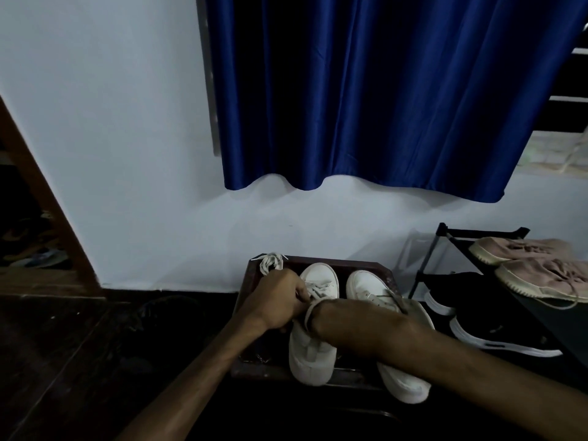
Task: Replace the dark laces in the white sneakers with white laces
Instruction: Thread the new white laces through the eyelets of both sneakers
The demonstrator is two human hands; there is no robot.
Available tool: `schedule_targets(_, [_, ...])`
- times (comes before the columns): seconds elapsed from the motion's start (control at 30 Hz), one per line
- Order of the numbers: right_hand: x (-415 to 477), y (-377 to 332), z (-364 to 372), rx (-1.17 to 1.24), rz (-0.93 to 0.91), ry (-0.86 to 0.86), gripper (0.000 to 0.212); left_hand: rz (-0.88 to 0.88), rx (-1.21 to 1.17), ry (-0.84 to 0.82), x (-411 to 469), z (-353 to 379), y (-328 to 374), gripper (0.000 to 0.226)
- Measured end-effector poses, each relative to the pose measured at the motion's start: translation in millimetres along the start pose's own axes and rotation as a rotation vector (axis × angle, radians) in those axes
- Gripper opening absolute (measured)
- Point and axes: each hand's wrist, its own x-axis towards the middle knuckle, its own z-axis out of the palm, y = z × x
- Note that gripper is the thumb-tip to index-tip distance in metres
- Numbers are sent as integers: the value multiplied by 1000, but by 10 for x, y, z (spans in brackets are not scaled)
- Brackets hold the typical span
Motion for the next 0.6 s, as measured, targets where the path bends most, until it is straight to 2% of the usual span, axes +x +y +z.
schedule_targets(0.1, [-102, -28, -114, -54, 78, 142, 6, -25, 63, -49, 14, -29, 44, 17])
schedule_targets(0.13, [-110, -42, -113, -50, 113, 187, 8, -28, 99, -63, 21, -33, 54, 20])
schedule_targets(0.23, [-121, -37, -64, 80, 115, 173, 23, -13, 120, -48, 24, -39, 59, 25])
schedule_targets(0.3, [-88, -40, 49, 103, 134, 260, 28, -14, 115, -28, 14, -34, 57, 29])
schedule_targets(0.37, [-64, -87, 209, -39, 141, 287, 33, -20, 149, -17, 22, -21, 58, 24])
schedule_targets(0.43, [-23, -135, 305, -185, 111, 339, 26, -28, 160, -11, 27, -12, 56, 24])
schedule_targets(0.5, [-33, -151, 259, -220, 104, 347, 29, -36, 138, -20, 47, -7, 50, 23])
schedule_targets(0.6, [-112, -74, 177, -59, 163, 473, 21, -41, 158, -41, 38, -33, 89, 17])
